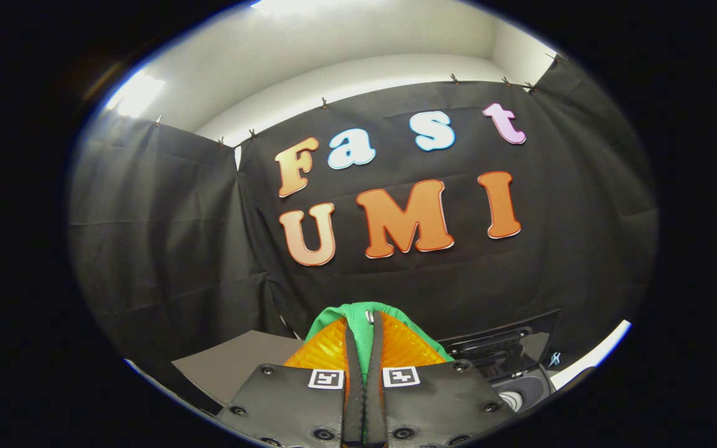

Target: Put the clothes into the washing machine and then close the washing machine lid.

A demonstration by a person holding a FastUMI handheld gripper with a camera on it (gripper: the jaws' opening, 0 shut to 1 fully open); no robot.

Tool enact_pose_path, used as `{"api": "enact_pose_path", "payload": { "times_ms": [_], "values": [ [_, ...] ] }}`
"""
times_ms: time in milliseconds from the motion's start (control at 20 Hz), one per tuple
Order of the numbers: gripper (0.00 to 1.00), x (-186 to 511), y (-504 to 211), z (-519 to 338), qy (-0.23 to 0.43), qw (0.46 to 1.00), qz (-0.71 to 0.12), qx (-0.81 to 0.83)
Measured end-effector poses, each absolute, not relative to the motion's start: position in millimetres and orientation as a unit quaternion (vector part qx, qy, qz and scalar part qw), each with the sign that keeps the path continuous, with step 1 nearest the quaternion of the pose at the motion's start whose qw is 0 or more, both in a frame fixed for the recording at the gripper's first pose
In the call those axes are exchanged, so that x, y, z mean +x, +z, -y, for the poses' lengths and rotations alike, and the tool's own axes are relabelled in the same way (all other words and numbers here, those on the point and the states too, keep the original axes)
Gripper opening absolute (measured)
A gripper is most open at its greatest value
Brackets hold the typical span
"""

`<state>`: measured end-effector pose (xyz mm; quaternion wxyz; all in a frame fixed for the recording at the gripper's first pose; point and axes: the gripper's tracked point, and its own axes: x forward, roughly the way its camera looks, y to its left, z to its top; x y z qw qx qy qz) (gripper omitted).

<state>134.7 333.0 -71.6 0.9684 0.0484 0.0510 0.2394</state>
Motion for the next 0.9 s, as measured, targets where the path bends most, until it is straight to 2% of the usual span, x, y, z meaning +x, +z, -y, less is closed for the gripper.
{"api": "enact_pose_path", "payload": {
  "times_ms": [450, 900],
  "values": [
    [0.10, 184.8, -102.8, -216.8, 0.188, 0.977, -0.087, 0.051],
    [0.10, 220.2, -184.6, -139.6, 0.157, 0.973, -0.159, 0.054]
  ]
}}
